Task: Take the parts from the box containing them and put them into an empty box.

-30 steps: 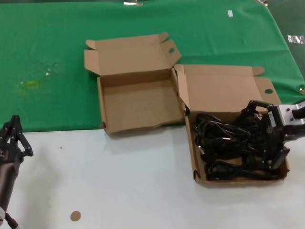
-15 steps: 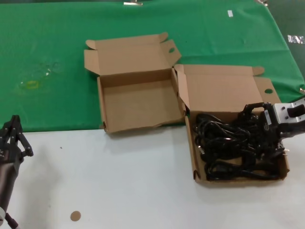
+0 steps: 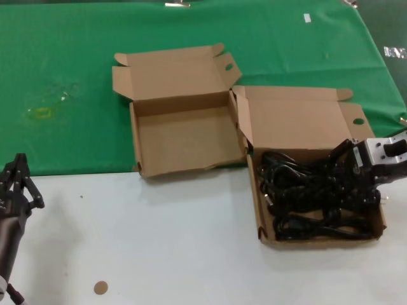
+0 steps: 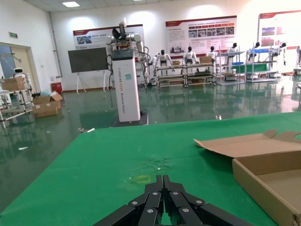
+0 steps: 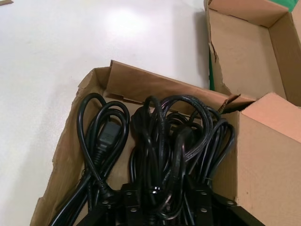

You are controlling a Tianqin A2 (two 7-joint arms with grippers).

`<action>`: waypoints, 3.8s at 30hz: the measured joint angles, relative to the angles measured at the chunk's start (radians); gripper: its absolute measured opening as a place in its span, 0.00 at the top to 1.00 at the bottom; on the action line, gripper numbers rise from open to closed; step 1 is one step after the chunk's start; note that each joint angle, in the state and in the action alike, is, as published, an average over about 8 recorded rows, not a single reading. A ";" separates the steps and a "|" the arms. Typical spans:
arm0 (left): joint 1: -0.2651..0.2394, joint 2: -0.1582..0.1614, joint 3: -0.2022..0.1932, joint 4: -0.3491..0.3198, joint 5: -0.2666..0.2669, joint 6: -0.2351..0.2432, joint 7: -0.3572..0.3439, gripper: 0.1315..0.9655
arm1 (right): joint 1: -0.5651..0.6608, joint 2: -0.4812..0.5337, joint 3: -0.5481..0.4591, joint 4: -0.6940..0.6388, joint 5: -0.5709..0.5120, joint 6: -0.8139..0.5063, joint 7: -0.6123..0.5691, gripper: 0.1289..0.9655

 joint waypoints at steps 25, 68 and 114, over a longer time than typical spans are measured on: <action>0.000 0.000 0.000 0.000 0.000 0.000 0.000 0.98 | 0.123 -0.021 0.034 0.087 -0.005 -0.070 0.123 0.87; 0.000 0.000 0.000 0.000 0.000 0.000 0.000 0.98 | 0.268 -0.586 -0.060 -0.414 -0.082 0.359 -0.064 0.87; 0.000 0.000 0.000 0.000 0.000 0.000 0.000 0.98 | 0.312 -0.600 -0.048 -0.488 -0.085 0.384 -0.095 0.42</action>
